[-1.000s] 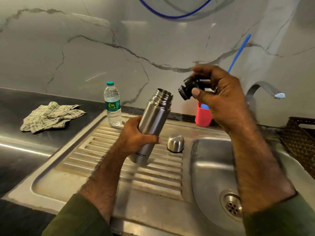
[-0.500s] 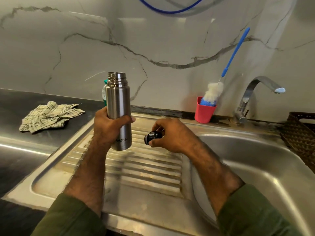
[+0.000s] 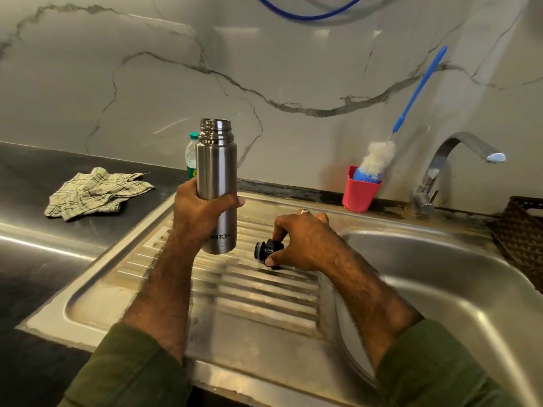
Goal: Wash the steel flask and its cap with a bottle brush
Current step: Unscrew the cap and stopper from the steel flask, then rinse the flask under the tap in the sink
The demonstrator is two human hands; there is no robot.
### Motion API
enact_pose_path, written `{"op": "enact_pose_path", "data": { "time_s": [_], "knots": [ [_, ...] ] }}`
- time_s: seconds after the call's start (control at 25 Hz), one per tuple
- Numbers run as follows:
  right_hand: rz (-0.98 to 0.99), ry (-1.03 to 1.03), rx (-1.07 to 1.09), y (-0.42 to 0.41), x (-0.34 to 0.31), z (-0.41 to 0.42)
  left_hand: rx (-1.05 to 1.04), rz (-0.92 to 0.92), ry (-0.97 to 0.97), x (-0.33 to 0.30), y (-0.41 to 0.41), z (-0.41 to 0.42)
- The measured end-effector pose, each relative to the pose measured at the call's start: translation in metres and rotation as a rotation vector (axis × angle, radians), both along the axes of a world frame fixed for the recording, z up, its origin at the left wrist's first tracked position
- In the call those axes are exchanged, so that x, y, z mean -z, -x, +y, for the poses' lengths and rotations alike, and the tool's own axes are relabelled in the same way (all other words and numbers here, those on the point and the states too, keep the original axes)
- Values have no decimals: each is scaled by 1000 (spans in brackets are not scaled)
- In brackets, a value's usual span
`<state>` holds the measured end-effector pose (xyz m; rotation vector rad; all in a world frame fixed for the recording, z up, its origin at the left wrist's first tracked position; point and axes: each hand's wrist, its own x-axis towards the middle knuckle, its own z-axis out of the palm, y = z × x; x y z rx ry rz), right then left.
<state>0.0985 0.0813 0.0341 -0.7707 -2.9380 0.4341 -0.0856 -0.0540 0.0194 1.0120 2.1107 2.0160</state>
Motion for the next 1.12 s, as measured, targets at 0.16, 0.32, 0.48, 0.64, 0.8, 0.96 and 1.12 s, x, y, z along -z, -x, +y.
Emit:
{"op": "enact_pose_path", "data": {
  "time_s": [0.16, 0.32, 0.48, 0.64, 0.8, 0.96, 1.12],
  "knots": [
    [-43, 3, -22, -5, -7, 3, 16, -12, -27, 1, 1, 0],
    [321, 252, 18, -24, -37, 13, 66, -48, -68, -3, -7, 4],
    [768, 339, 78, -40, -77, 18, 169, -69, -66, -12, -46, 23],
    [622, 286, 47, -58, -86, 32, 317, -81, -27, -16, -101, 58],
    [618, 368, 139, -100, -96, 58, 445, -88, -17, -19, -149, 97],
    [775, 514, 214, -148, -84, 68, 571, -64, 82, -14, -194, 125],
    [950, 555, 355, -181, -53, 78, 743, -103, 66, 6, -208, 138]
  ]
}}
